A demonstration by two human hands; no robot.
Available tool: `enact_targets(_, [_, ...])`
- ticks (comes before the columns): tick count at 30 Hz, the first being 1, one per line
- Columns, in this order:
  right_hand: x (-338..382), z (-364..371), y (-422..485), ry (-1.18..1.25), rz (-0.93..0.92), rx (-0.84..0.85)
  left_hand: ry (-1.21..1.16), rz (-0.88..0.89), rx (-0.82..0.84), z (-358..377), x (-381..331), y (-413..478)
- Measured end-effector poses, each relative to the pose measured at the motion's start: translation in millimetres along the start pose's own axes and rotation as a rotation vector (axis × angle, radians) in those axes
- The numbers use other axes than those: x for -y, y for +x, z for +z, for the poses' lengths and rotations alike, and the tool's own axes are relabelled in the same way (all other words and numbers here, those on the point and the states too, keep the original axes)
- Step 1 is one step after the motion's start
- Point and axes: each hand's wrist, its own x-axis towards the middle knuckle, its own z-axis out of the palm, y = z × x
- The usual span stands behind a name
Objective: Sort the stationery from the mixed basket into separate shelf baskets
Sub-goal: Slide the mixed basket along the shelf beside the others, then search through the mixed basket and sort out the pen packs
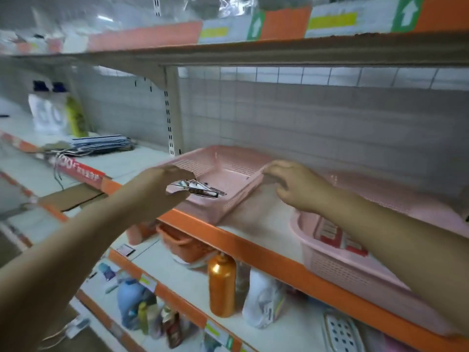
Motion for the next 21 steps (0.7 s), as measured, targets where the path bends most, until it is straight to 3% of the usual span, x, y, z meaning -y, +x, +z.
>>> enact_targets(3, [6.7, 19.2, 40.3, 0.009, -0.025, 0.039, -0.102, -0.031, 0.004, 0.4, 21.0, 1.4])
enact_targets(10, [15.4, 63.2, 139.0, -0.012, -0.015, 0.160, -0.059, -0.057, -0.013, 5.3, 81.7, 47.4])
enact_targets(13, [16.8, 79.2, 169.3, -0.016, 0.019, 0.287, -0.069, -0.040, 0.021, 11.5, 99.2, 82.7])
enact_targets(21, [13.7, 126.7, 209.0, 0.049, 0.326, 0.658, -0.203, 0.054, 0.106, 40.2, 128.1, 155.7])
